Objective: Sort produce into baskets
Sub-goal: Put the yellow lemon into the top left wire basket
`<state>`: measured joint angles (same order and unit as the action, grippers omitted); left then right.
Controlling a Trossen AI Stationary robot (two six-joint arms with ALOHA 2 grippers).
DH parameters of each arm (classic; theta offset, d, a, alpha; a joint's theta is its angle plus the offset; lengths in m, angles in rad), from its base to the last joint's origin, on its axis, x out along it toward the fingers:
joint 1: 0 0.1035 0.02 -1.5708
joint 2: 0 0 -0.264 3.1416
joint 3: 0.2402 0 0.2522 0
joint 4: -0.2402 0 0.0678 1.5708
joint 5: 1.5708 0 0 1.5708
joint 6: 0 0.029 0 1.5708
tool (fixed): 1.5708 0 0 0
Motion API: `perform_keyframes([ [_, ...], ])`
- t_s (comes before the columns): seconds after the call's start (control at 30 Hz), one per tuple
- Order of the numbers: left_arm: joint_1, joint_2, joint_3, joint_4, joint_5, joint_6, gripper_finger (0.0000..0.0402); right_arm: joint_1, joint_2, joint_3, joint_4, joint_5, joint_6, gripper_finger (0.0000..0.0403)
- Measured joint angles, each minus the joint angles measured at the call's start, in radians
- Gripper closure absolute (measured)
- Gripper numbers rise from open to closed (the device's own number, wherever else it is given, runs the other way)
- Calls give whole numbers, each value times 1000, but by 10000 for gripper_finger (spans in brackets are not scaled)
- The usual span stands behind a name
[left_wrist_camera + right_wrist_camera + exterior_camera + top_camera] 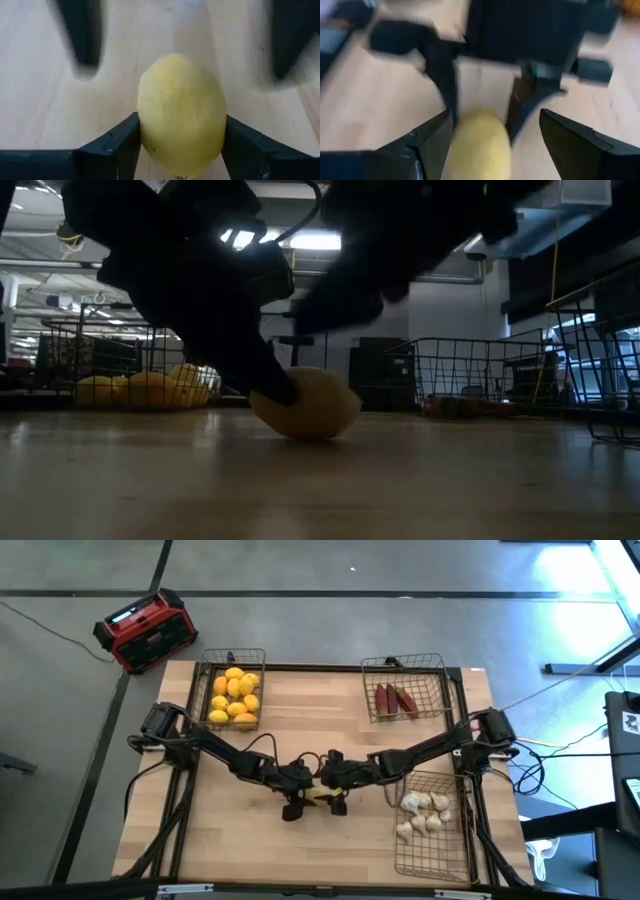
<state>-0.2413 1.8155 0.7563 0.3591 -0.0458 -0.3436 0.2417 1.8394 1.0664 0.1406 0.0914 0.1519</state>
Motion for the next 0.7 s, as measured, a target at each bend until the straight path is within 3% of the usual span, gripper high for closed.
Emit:
perform_keyframes([
  [0.17, 0, -78, 1, -140, -51, -27, 172, 5, -110, 7, -89, -10, 26, 111],
  [0.33, 10, -239, 1, -298, -99, -11, 173, 16, -199, 7, -240, 93, 53, 111],
  [0.7, 58, -667, 8, -629, -319, -24, 169, 27, -134, 3, -250, 180, 135, 111],
])
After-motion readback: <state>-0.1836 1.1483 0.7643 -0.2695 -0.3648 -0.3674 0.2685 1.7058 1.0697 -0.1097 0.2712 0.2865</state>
